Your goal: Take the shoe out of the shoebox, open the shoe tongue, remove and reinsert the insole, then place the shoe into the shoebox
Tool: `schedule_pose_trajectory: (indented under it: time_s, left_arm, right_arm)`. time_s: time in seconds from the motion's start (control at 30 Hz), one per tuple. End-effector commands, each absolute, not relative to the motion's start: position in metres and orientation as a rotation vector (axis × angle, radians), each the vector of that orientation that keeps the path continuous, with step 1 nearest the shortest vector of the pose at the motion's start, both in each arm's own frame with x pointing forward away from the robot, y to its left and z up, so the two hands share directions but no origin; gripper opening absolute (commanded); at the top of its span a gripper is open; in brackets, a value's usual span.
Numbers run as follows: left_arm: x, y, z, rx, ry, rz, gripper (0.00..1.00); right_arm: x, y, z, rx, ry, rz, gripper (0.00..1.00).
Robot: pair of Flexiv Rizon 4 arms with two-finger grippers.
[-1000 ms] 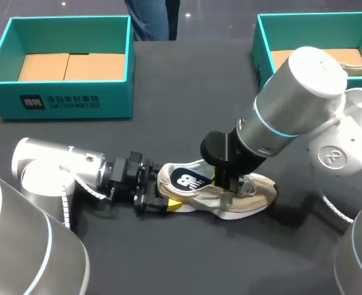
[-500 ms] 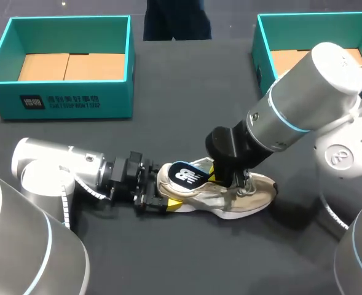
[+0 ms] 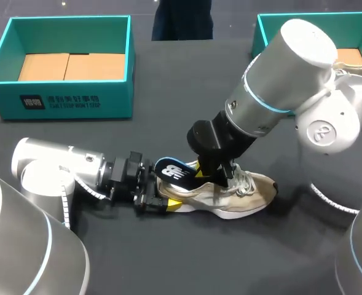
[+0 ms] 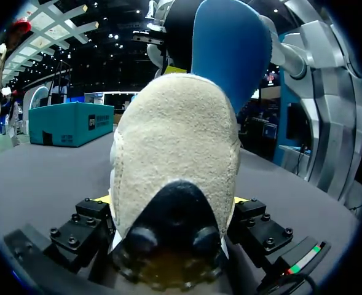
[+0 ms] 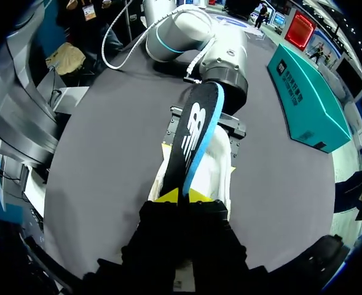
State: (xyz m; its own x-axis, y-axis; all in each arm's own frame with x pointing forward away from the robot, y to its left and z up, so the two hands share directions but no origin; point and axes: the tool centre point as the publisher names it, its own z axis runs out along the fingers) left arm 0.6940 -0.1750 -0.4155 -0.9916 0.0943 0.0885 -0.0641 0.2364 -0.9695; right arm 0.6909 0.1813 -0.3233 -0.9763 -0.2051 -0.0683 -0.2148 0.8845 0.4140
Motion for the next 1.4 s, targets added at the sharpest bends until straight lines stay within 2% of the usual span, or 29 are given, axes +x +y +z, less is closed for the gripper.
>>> schedule_pose_trajectory:
  time_s: [0.03, 0.2, 0.23, 0.27, 0.4, 0.5, 0.57, 0.6, 0.93, 1.33, 1.4]
  left_arm:
    - [0.694, -0.175, -0.416, -0.028, -2.368, 1.864, 0.0]
    - [0.694, -0.175, -0.416, -0.028, -2.368, 1.864, 0.0]
    - [0.694, -0.175, -0.416, -0.028, -2.368, 1.864, 0.0]
    - [0.694, -0.175, -0.416, -0.028, -2.368, 1.864, 0.0]
    - [0.694, -0.175, -0.416, -0.028, -2.368, 1.864, 0.0]
    - [0.694, -0.175, -0.416, -0.028, -2.368, 1.864, 0.0]
    - [0.694, -0.175, -0.416, -0.028, -2.368, 1.864, 0.0]
    - [0.694, -0.175, -0.416, -0.028, -2.368, 1.864, 0.0]
    - [0.694, -0.175, -0.416, -0.028, -2.368, 1.864, 0.0]
    - [0.694, -0.175, -0.416, -0.028, -2.368, 1.864, 0.0]
    - [0.694, -0.175, -0.416, -0.028, -2.368, 1.864, 0.0]
  right_arm:
    - [0.695, 0.192, -0.326, -0.35, 3.053, 0.637, 0.0]
    - [0.698, 0.195, -0.33, -0.338, 3.092, 0.616, 0.0]
    - [0.699, 0.195, -0.33, -0.333, 3.098, 0.61, 0.07]
    - [0.699, 0.195, -0.33, -0.327, 3.1, 0.61, 0.3]
    - [0.699, 0.193, -0.324, -0.291, 3.1, 0.597, 0.49]
    - [0.699, 0.189, -0.317, -0.263, 3.1, 0.581, 0.79]
    - [0.698, 0.187, -0.313, -0.237, 3.111, 0.567, 0.88]
    - [0.699, 0.187, -0.311, -0.229, 3.116, 0.562, 0.99]
    - [0.706, 0.188, -0.292, -0.068, 3.29, 0.607, 1.0]
    - [0.706, 0.188, -0.292, -0.068, 3.29, 0.607, 1.0]
    - [0.704, 0.19, -0.29, -0.065, 3.291, 0.738, 1.0]
